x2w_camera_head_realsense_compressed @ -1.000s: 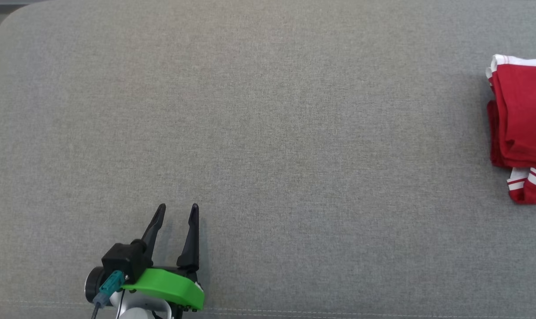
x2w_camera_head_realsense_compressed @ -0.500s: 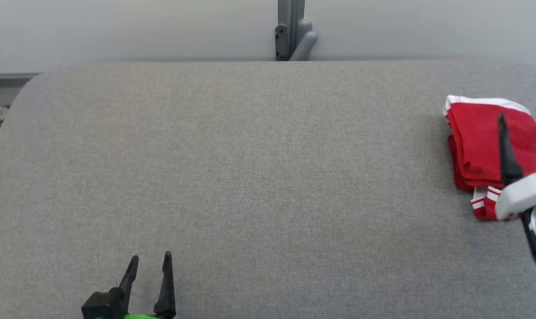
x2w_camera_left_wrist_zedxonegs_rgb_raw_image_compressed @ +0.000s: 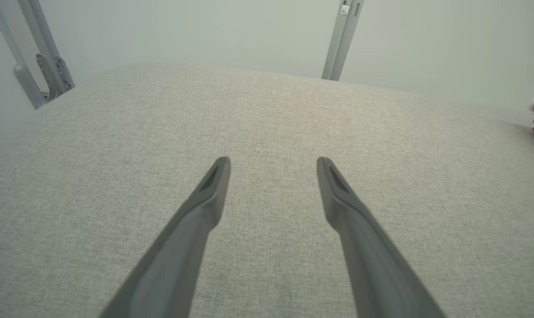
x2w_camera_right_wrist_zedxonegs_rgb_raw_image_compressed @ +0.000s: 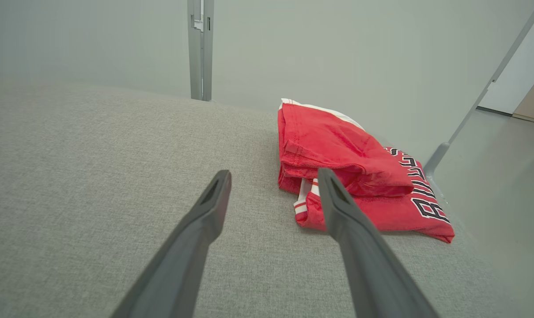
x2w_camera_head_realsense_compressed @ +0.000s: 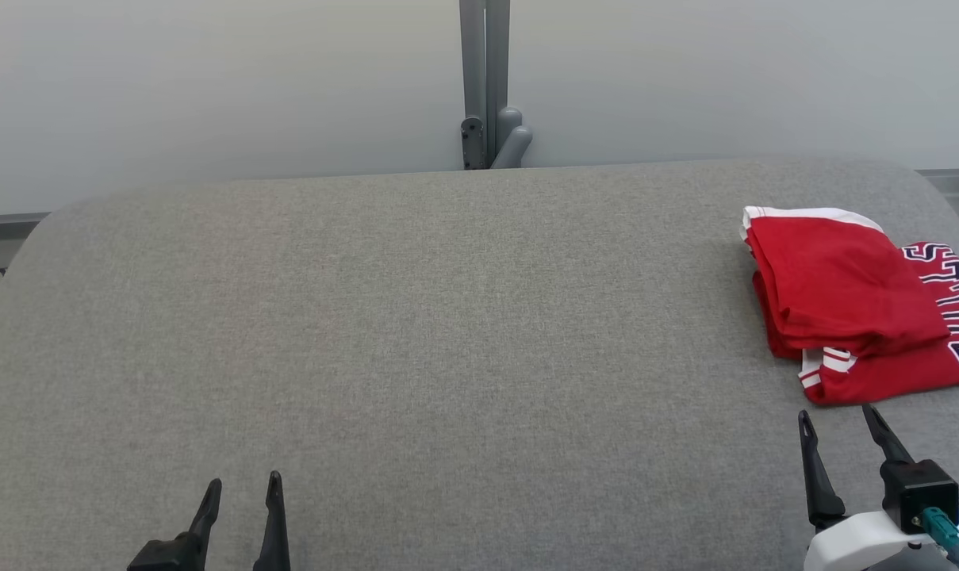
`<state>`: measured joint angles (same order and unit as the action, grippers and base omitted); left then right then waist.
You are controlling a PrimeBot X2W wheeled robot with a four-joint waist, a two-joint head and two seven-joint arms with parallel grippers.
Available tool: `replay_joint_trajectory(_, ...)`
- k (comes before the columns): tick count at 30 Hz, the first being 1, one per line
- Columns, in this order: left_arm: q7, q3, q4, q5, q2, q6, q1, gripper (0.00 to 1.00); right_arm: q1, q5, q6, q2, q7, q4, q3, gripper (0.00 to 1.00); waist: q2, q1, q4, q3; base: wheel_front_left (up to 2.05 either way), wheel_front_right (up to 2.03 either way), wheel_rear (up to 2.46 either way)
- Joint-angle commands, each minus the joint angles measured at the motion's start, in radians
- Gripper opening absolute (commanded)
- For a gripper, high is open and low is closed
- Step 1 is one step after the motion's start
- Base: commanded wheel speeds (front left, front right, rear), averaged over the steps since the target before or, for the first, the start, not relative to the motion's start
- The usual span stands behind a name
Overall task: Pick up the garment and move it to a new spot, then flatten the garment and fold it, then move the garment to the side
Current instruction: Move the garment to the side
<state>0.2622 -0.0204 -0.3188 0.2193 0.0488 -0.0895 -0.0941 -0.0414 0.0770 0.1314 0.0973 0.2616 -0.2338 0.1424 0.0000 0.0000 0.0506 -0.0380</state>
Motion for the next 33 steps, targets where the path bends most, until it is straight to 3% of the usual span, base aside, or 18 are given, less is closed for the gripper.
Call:
replay_joint_trajectory(1,0.003,0.001,0.002,-0.007,0.004,-0.008,-0.005,1.0,-0.026,0.031,-0.002,-0.012,0.004,0.022,0.013,1.0,0.0,0.0,-0.002,-0.006,0.0,0.0,0.0)
replay_joint_trajectory(10,0.003,-0.014,0.025,-0.011,0.004,-0.025,0.02,1.0,-0.053,0.05,-0.002,-0.045,0.004,0.096,0.064,1.0,0.0,0.0,-0.008,-0.014,0.0,0.0,0.0)
replay_joint_trajectory(33,0.0,-0.015,0.024,-0.009,0.0,-0.024,0.005,1.0,-0.033,-0.003,0.0,-0.047,0.0,0.073,0.062,1.0,0.0,0.0,0.001,-0.027,0.0,0.0,0.0)
